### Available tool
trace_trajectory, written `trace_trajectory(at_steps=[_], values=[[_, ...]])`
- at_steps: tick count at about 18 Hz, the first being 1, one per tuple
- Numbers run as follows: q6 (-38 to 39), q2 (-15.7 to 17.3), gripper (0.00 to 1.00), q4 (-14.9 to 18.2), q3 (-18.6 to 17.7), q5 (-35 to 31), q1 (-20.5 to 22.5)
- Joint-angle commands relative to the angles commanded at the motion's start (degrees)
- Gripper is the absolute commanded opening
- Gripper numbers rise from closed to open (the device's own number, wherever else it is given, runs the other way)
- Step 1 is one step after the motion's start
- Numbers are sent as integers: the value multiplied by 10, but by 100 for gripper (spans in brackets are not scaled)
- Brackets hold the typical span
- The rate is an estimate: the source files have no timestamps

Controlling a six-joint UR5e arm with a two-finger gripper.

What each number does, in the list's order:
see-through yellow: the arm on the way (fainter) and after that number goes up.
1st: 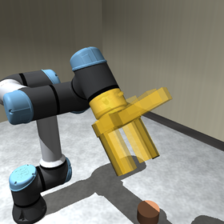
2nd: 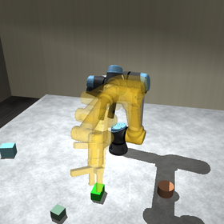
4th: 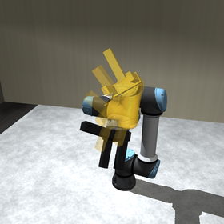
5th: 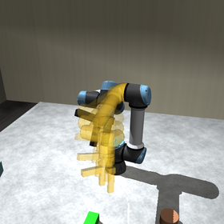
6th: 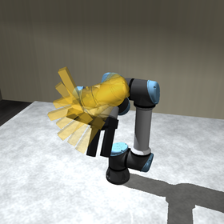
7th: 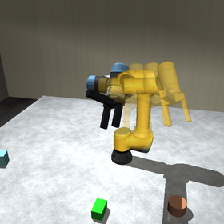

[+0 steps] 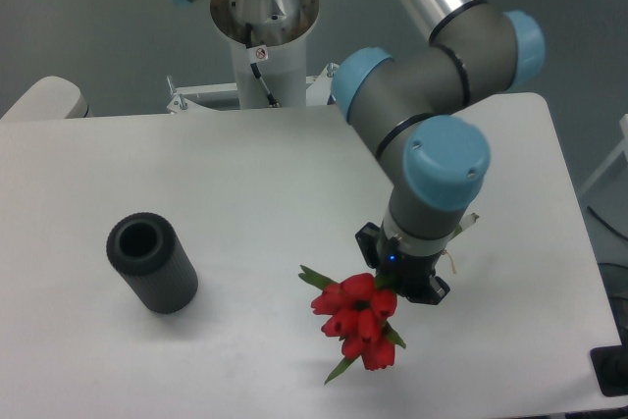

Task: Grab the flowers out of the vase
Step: 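Carry the tulip bunch away from the vase and hold it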

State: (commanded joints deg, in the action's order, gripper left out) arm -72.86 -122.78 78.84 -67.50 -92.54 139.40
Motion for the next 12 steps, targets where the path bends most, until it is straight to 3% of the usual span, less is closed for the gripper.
trace_trajectory(at_steps=[12], values=[[-21,-7,0,-10,-13,-10,-2]])
